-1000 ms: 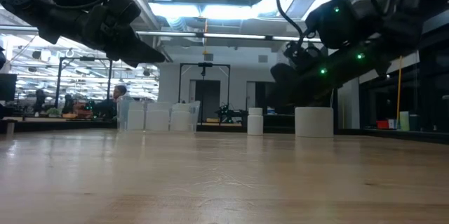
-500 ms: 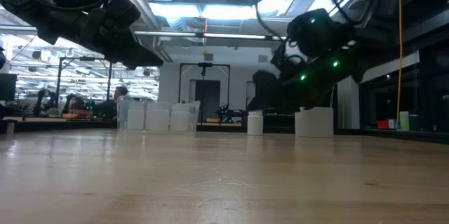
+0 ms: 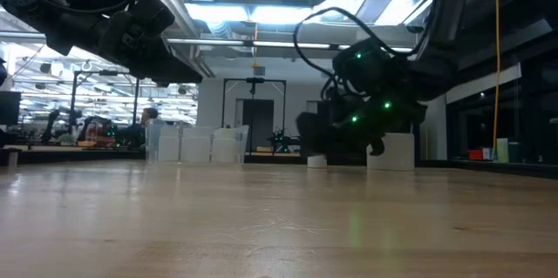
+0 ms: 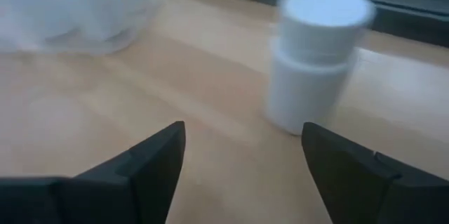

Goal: Pick and place pill bottles into a basket
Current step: Put the white pill bottle into the transparent container

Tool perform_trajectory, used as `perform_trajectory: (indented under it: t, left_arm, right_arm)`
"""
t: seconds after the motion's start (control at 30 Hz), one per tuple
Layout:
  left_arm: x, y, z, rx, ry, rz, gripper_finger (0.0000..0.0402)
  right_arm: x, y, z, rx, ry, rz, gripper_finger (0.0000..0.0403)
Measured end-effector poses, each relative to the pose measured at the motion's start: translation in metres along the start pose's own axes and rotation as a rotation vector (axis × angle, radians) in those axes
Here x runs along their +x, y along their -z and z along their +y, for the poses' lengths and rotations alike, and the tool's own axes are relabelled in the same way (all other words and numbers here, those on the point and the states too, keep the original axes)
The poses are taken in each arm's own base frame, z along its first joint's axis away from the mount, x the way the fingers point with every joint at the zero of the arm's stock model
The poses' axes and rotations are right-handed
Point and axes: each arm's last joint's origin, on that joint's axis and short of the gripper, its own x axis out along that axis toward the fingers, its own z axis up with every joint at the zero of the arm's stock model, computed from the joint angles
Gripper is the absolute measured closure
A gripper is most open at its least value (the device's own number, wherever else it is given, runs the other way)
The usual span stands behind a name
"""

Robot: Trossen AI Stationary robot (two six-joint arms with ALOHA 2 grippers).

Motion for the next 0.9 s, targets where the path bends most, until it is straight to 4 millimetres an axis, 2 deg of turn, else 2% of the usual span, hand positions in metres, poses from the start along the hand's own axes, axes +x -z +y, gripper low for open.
perform_trajectory:
  t: [0.33,0.7,0.9]
  left_arm:
    - [0.0,0.0,0.0,0.047,0.0,0.0,0.0399]
    - [0.0,0.0,0.0,0.049,-0.005,0.0,0.0396]
    - [0.0,0.0,0.0,0.051,-0.005,-0.001,0.0399]
  right_arm:
    - [0.011,-0.008,-0.009,0.058,0.027,0.004,0.012]
    - [0.027,-0.022,-0.015,0.016,0.013,0.054,0.0121]
    - [0.031,-0.027,-0.011,-0.048,-0.04,0.059,0.0121]
